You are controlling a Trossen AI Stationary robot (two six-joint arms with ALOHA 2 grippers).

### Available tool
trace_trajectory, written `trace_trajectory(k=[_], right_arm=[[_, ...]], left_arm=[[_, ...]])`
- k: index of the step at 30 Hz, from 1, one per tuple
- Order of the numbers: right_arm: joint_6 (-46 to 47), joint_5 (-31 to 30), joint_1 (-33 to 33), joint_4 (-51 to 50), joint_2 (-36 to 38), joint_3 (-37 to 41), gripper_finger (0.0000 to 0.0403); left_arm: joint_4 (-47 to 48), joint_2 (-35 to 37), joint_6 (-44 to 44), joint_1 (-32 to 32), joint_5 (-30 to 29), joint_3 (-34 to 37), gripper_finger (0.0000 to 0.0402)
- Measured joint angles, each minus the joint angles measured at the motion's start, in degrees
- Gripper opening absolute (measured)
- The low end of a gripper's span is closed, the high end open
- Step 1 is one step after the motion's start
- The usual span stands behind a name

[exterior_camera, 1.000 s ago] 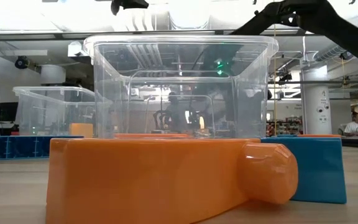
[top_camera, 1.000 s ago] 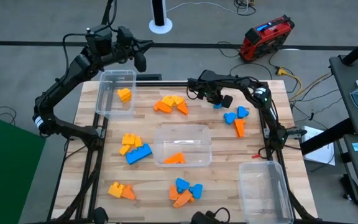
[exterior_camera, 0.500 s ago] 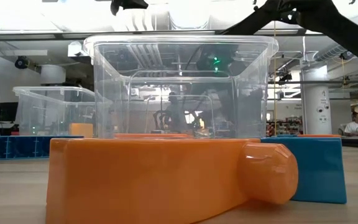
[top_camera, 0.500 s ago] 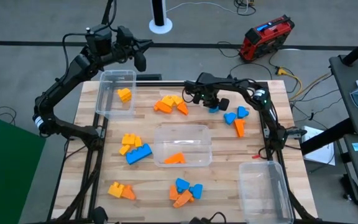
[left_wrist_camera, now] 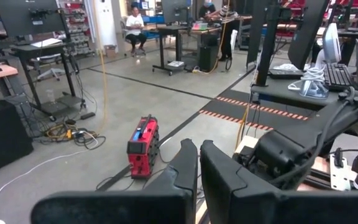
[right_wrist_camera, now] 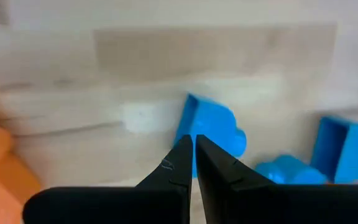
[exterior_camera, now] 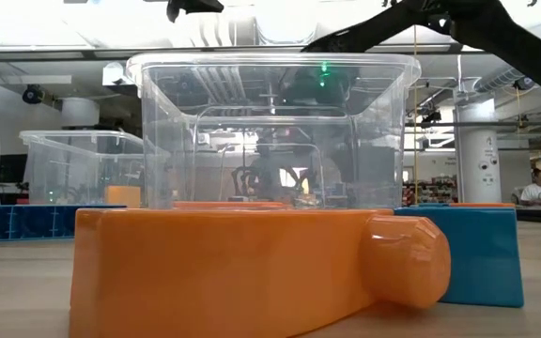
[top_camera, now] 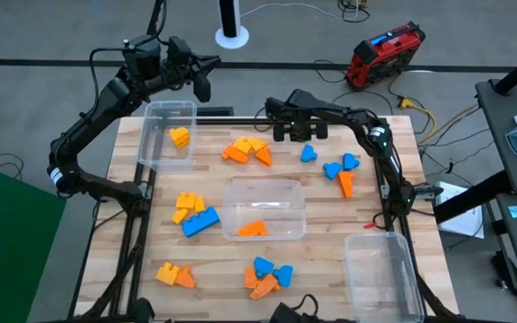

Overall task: Sort blocks
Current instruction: Put the blue game piece into the bottom right transparent bin

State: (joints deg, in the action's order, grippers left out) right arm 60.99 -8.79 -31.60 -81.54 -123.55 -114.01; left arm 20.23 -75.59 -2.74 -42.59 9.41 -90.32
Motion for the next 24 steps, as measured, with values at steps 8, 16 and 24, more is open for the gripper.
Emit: trace_trajectory(k=[8,16,24], right_arm=[[-6.64,-0.26,0.09,7.38,0.00,-2.64,0.0013],[-14.54,-2.48,-0.11,14.91,0.00,-2.89,0.0013],[-20.41,-2.98,-0.39,11.94,0.02,-2.89,0.0013]], left_arm=[[-1.72,0.70,-0.01,0.00,0.01,0.00,0.0000],[-1.80,1.93,-1.69,0.00,-0.02,0.00,0.0000],[-1.52,2.80,-2.64,-0.07,-0.07,0.00,0.0000]])
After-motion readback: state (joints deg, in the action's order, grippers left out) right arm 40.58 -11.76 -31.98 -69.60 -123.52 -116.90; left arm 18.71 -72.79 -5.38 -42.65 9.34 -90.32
